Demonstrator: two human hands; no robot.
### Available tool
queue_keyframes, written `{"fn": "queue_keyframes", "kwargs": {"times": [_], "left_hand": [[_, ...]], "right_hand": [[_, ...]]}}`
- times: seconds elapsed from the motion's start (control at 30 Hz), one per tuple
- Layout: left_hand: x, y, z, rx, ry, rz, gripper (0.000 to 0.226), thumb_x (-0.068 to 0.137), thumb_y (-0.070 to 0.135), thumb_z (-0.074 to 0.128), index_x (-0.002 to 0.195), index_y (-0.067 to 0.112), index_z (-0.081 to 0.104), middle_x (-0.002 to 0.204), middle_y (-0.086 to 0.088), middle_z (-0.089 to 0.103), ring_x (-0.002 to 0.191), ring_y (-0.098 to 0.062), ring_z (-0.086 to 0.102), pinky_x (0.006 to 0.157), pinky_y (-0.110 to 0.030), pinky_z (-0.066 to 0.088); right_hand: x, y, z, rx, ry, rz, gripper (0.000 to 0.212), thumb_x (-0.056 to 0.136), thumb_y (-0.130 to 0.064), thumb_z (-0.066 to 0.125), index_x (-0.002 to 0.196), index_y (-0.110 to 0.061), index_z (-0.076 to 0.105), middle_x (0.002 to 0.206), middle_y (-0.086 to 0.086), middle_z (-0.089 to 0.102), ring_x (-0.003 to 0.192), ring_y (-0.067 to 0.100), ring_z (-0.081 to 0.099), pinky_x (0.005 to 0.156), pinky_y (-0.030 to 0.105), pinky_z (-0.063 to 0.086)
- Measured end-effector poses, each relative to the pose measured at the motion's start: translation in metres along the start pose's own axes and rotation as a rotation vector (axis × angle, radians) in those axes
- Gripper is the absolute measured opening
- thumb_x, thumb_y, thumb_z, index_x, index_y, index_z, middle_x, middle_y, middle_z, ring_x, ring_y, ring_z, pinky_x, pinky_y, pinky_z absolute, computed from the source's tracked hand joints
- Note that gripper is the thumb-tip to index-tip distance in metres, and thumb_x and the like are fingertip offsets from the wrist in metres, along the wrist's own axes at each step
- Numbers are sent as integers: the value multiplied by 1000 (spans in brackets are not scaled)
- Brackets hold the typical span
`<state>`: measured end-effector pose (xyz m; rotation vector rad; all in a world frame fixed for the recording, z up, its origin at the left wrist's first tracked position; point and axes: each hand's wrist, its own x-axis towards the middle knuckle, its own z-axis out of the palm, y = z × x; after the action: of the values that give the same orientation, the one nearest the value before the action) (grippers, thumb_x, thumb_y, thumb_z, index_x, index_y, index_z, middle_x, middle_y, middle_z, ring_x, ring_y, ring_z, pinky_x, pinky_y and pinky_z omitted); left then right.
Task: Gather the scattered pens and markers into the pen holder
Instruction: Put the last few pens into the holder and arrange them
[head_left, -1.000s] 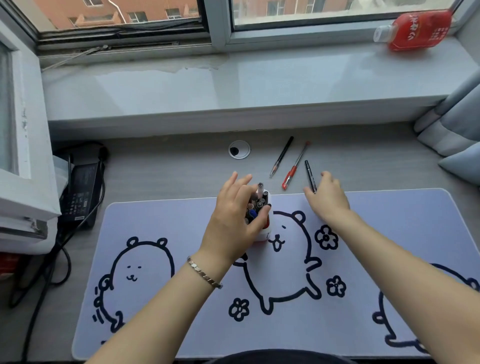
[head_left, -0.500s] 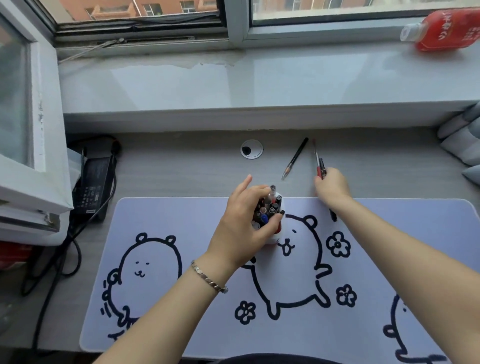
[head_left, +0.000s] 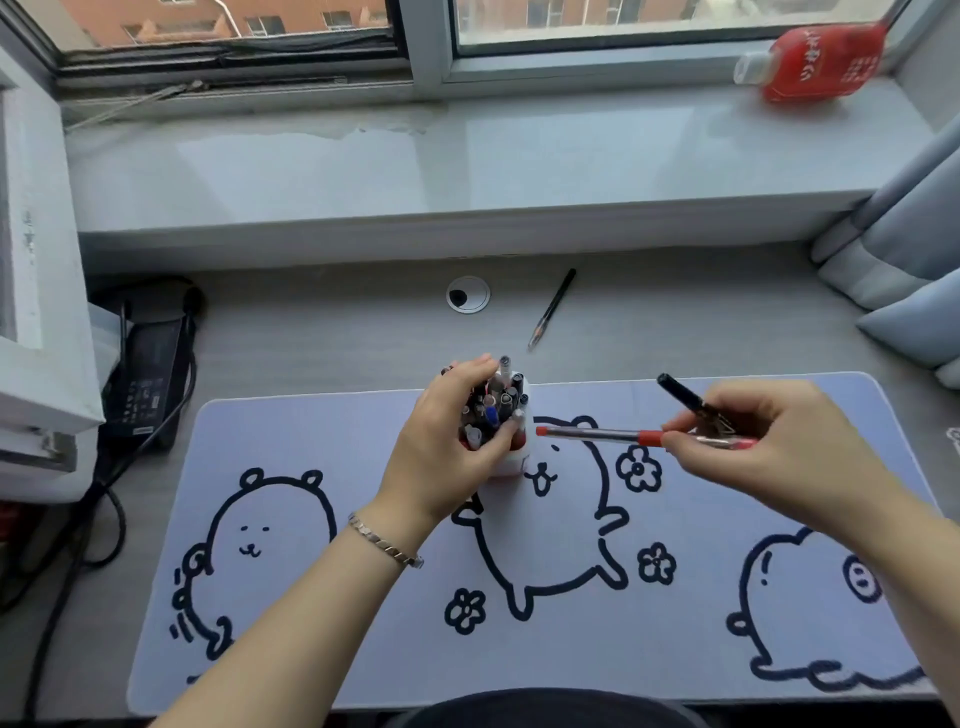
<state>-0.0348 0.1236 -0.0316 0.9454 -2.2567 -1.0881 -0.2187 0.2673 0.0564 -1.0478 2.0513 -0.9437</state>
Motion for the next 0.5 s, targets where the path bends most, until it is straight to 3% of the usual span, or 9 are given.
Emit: {"fn": "queue_keyframes", "kwargs": {"times": [0.1, 0.17, 0.23, 0.33, 0.5], "left_hand": [[-1, 0, 2, 3, 10, 2, 51, 76, 35, 60, 123, 20, 50, 125, 11, 48, 123, -12, 47, 105, -17, 34], [-1, 0, 0, 12, -7, 6, 50, 76, 26, 64, 124, 19, 50, 127, 12, 45, 124, -10, 45, 104, -10, 30], [-1, -1, -4, 4, -55, -1, 51, 77, 22, 65, 125, 21, 48, 133, 11, 41, 126, -6, 39, 103, -3, 25], [0, -5, -13, -18, -150, -14, 62, 75, 17, 70, 128, 31, 42, 144, 5, 33, 128, 3, 29, 97, 5, 19], [-1, -10, -16, -21, -212, -14, 74, 71, 11, 74, 129, 37, 36, 149, 5, 25, 129, 5, 26, 94, 5, 24]], "right_hand": [[5, -10, 7, -102, -30, -77, 8, 66, -16, 75, 60, -18, 70, 53, 2, 63, 47, 9, 54, 44, 6, 38], [14, -14, 20, -164, -61, -136, 9, 68, -19, 76, 64, -16, 68, 50, -2, 58, 48, 9, 52, 43, 9, 39], [25, -17, 38, -173, -31, -221, 12, 68, -19, 77, 67, -14, 67, 56, -6, 59, 55, 8, 54, 50, 12, 43], [42, -16, 69, -152, 97, -362, 15, 68, -14, 78, 76, -7, 68, 73, 4, 61, 65, 16, 57, 64, 21, 45], [34, 1, 112, 10, 157, -499, 24, 80, -19, 63, 104, -19, 61, 87, -14, 55, 79, 3, 54, 73, 20, 49]]}}
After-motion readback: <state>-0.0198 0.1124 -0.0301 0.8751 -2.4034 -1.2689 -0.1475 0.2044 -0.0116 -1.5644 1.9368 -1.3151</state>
